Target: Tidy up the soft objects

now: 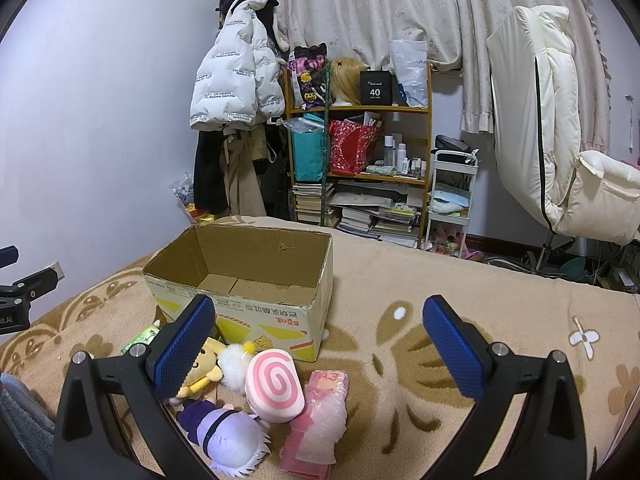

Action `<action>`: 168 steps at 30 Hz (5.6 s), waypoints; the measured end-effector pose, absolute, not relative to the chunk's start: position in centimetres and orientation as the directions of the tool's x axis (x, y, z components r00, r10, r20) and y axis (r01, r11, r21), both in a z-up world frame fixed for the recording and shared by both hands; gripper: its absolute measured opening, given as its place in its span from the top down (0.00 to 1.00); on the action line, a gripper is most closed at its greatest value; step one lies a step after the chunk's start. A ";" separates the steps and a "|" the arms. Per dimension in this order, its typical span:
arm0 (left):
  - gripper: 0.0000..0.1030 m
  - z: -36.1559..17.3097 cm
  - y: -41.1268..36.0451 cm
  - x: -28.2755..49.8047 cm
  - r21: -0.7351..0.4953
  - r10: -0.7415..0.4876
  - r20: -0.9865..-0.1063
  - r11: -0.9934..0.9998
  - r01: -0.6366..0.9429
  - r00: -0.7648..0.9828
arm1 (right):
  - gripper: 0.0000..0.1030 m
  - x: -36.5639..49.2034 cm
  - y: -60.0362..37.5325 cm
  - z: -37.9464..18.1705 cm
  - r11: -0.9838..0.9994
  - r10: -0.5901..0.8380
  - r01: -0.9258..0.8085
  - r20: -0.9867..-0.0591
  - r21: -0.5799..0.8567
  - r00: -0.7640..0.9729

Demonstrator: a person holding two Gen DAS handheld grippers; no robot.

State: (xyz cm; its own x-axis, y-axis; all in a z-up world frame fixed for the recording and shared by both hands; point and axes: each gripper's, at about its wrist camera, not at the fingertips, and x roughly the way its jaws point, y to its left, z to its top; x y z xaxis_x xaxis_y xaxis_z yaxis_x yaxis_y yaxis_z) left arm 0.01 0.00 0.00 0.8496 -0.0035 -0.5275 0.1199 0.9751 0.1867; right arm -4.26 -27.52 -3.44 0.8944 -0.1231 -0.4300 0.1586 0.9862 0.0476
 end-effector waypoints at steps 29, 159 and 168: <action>0.01 0.0 0.0 0.0 0.190 -0.002 -0.529 0.974 0.121 0.849 | 0.00 -4.2 -27.5 -3.5 0.986 -0.123 0.158 -0.431 0.047 0.894; 0.39 -9.3 0.5 11.3 -0.065 -0.113 -0.865 0.991 0.115 0.488 | 0.70 3.0 -26.5 -10.8 0.973 0.182 -0.038 -0.651 0.229 0.737; 0.39 -2.1 -0.1 10.2 -0.057 -0.136 -0.698 0.989 0.134 0.703 | 0.70 0.7 -26.3 -5.2 0.975 0.168 -0.067 -0.502 0.213 0.848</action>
State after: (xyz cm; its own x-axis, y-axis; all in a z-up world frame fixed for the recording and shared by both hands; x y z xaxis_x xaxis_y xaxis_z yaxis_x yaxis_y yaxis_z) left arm 10.16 -0.13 -2.09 0.7030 -0.1357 -0.6981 0.1343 0.9893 -0.0571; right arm 0.70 -26.26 -5.17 0.8482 0.1680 -0.5023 -0.0668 0.9747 0.2133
